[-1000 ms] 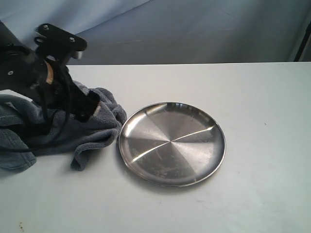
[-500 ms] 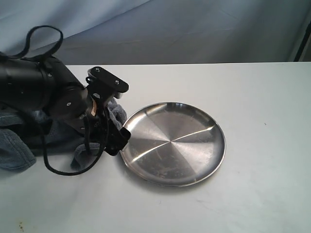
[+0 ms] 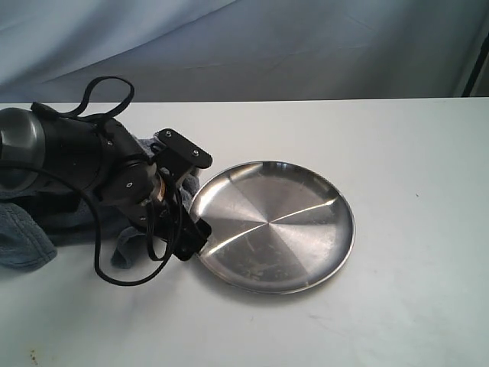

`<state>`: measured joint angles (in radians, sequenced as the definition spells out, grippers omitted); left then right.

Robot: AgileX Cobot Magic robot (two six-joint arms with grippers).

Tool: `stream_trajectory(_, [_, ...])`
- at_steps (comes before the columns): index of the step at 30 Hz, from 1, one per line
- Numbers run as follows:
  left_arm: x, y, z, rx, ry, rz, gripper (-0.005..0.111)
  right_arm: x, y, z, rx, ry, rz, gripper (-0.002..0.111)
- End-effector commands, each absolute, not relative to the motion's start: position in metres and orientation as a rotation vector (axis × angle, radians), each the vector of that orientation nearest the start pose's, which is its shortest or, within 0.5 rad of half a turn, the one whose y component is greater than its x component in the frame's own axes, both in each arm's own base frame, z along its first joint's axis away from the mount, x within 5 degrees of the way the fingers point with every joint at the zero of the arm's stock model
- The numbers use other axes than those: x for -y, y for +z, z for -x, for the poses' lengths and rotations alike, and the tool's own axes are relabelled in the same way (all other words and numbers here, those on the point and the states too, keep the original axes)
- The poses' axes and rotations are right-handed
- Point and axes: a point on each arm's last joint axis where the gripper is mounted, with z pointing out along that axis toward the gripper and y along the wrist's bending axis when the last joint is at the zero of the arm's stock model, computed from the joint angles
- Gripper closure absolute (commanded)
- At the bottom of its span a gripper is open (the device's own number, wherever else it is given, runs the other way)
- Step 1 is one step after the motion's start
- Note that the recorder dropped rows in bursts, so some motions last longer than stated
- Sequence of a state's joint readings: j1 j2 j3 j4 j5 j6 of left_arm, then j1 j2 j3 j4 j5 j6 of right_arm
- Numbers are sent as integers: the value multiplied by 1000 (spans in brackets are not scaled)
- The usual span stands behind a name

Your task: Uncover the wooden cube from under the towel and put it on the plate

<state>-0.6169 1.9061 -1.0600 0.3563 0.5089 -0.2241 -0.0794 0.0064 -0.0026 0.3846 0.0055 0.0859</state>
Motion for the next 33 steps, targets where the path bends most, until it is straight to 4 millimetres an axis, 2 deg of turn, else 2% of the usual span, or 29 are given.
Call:
stream_trajectory(1, [192,135,-301,-2594,131,-953,19,4,212,-56,-1451,327,-411,105])
stream_trajectory(4, [192,135,-302,-2591,131,-953,37,4,212,-56,-1451,327,-411,105])
stream_trajectory(9, [192,135,-301,-2596,134,-950,74,4,212,-56,-1451,327,-411,105])
stream_trajectory(14, [189,134,-300,-2615,168,-963,104,4,212,-56,-1451,327,-411,105])
stream_trajectory(19, [190,137,-300,-2610,164,-956,107,4,212,-56,-1451,327,-411,105])
stream_trajectory(22, [190,145,-300,-2591,148,-937,107,4,212,-56,-1451,327,-411,105])
stream_trajectory(33, [187,207,-291,-2460,27,-820,107,4,212,-56,-1451,327,-411,105])
